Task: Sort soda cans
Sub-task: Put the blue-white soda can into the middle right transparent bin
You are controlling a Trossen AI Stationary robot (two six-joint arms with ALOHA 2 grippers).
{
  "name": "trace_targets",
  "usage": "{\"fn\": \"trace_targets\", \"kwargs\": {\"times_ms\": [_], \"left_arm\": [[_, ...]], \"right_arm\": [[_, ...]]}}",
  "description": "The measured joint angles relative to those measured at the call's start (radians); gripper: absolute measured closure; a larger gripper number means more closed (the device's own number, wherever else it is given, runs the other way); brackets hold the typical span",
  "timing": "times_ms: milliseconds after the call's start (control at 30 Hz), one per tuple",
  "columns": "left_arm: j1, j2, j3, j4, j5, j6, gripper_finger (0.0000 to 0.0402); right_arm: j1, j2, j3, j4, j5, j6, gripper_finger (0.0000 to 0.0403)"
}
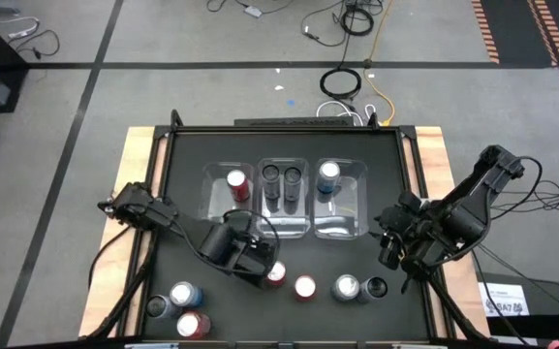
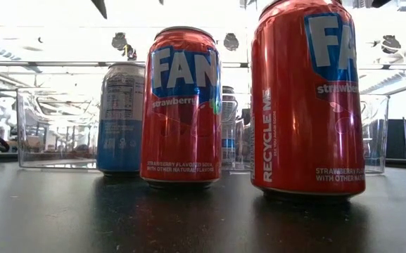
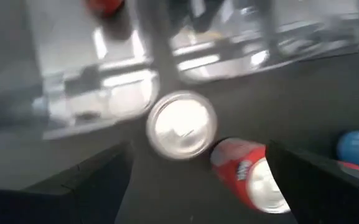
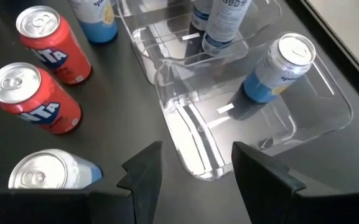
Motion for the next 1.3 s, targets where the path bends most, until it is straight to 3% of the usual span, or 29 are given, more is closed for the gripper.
{"fn": "trace_targets", "kwargs": {"times_ms": [200, 500, 700, 1100, 1300], "left_arm": [[-0.017, 0.000, -0.126, 0.049, 0.038, -0.172, 0.0029], [-0.016, 0.000, -0.168, 0.215, 0.037, -0.082, 0.0029], [-0.014, 0.004, -0.168, 0.237, 0.013, -0.062, 0.0029], [-0.010, 0.007, -0.170, 0.217, 0.031, -0.096, 0.0029], [-0.009, 0.006, -0.273, 0.305, 0.066, -0.140, 0.0029]], "right_arm": [[0.000, 0.000, 0.000, 0.001, -0.005, -0.003, 0.0218], [0.005, 0.000, 0.000, 0.015, -0.031, -0.003, 0.0218], [0.005, 0.000, 0.000, 0.022, -0.031, -0.003, 0.0218], [0.005, 0.000, 0.000, 0.045, -0.031, -0.003, 0.0218], [0.005, 0.000, 0.000, 0.050, -0.030, -0.003, 0.0218]]}}
